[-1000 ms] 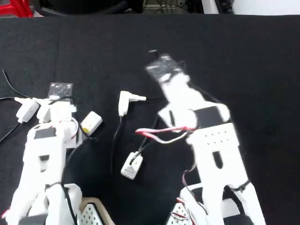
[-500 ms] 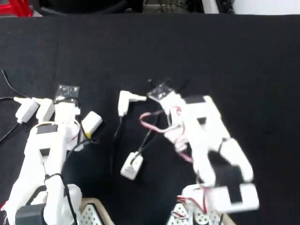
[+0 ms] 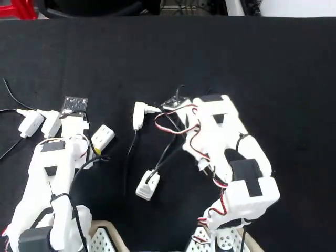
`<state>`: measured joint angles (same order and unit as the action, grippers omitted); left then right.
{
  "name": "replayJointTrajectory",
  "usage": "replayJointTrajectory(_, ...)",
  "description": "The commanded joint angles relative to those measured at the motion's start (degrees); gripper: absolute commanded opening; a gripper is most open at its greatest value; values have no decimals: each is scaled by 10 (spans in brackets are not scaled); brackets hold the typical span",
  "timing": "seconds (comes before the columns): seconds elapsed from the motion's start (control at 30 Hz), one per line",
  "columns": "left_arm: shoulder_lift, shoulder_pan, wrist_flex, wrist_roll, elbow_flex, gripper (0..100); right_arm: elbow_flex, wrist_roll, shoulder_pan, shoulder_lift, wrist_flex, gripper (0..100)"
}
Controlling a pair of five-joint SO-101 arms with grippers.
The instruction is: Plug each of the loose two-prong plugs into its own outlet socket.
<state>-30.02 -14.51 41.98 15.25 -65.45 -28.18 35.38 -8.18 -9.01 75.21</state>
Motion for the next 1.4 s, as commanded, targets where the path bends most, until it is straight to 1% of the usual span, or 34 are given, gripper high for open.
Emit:
replayJointTrajectory(0.0, -4, -2, -6, 4, 2, 249, 24, 25, 25, 45, 20, 173)
replayJointTrajectory(0.17, -4, -2, -6, 4, 2, 249, 15, 47, 86, 22, 0, 173)
replayJointTrajectory(0.3, -4, -2, -6, 4, 2, 249, -6, 43, 87, -7, -39, 173)
replayJointTrajectory(0.43, -4, -2, -6, 4, 2, 249, -10, 15, 67, -23, -50, 173)
replayJointTrajectory(0.6, -4, -2, -5, 4, 2, 249, -43, 15, 62, -27, -53, 169)
replayJointTrajectory(0.73, -4, -2, -5, 5, 2, 249, -88, 14, 64, -2, -55, 88)
replayJointTrajectory(0.8, -4, -2, -5, 5, 2, 249, -115, -6, 59, 14, -62, 63)
replayJointTrajectory(0.97, -4, -2, -5, 5, 1, 249, -139, -28, 26, 30, -77, 90)
replayJointTrajectory(1.13, -4, -5, -4, 5, 1, 249, -139, -76, -19, 13, -76, 89)
replayJointTrajectory(1.27, -4, -6, -4, 5, 1, 249, -135, -85, -23, 10, -76, 84)
replayJointTrajectory(1.37, -4, -6, -4, 5, 1, 249, -130, -83, -22, 10, -70, 21)
